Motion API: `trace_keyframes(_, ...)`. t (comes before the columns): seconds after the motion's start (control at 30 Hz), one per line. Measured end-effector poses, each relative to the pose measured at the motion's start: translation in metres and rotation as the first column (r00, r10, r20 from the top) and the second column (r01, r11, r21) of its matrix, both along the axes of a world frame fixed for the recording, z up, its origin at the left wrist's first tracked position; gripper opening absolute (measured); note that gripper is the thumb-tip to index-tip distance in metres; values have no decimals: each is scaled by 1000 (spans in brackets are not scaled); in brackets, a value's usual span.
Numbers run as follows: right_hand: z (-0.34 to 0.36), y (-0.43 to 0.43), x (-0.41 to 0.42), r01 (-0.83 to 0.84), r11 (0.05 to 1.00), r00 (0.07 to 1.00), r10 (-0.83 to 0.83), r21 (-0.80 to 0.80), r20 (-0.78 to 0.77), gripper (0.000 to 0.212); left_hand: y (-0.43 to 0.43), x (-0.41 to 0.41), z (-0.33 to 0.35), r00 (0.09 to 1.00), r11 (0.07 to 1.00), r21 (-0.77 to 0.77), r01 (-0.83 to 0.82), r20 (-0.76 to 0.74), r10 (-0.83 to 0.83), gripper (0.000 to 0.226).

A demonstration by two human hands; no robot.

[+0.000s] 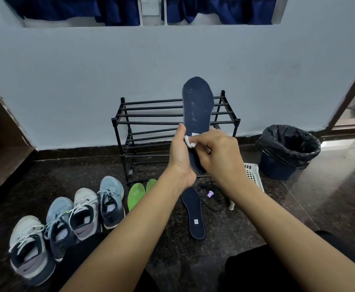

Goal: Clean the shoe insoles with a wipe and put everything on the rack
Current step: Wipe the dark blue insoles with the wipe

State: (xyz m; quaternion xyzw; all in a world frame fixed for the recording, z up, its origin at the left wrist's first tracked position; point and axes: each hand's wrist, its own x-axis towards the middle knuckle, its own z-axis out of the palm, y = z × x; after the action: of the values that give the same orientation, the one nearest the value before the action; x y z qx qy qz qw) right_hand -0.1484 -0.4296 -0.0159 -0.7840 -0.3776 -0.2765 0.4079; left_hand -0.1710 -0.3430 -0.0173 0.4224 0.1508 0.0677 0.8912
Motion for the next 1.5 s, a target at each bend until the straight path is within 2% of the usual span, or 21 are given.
trace_keyframes(0.1,-1,0,5,77,997,997,-77,10,0,20,-9,-1,-3,1000,999,-41,16,3,-16,54)
trace_keyframes(0.17,-1,2,6,70,998,997,-70,4,-23,20,-7,-1,-4,1000,999,-48,23,6,-22,54)
trace_keyframes(0.37,0,4,-3,-58,997,988,49,-55,-144,25,16,-1,3,1000,1000,2,-6,-20,6,57)
trace_keyframes(0.53,0,2,-13,-171,979,968,147,-108,-204,26,31,-2,8,996,996,-14,-84,36,84,53)
trace_keyframes(0.73,0,-3,-10,-237,944,951,177,-227,-255,28,36,-5,9,992,993,-45,-110,54,112,54)
trace_keyframes(0.8,-1,-4,-10,-229,949,956,177,-217,-236,28,35,-4,9,991,991,-52,-124,48,126,55)
trace_keyframes(0.97,-8,2,-18,-166,984,983,160,-71,-86,25,30,-3,9,988,988,-52,-143,57,146,54)
trace_keyframes(1.13,-5,5,-9,-71,996,997,73,-60,32,21,16,-4,6,998,998,18,-59,10,59,64)
trace_keyframes(1.33,-4,7,5,138,989,989,-134,-49,69,20,-2,-5,3,1000,1000,-18,25,-6,-25,54)
trace_keyframes(1.5,-1,10,3,68,996,998,-68,-57,12,22,6,-4,5,999,999,-14,29,-21,-29,51)
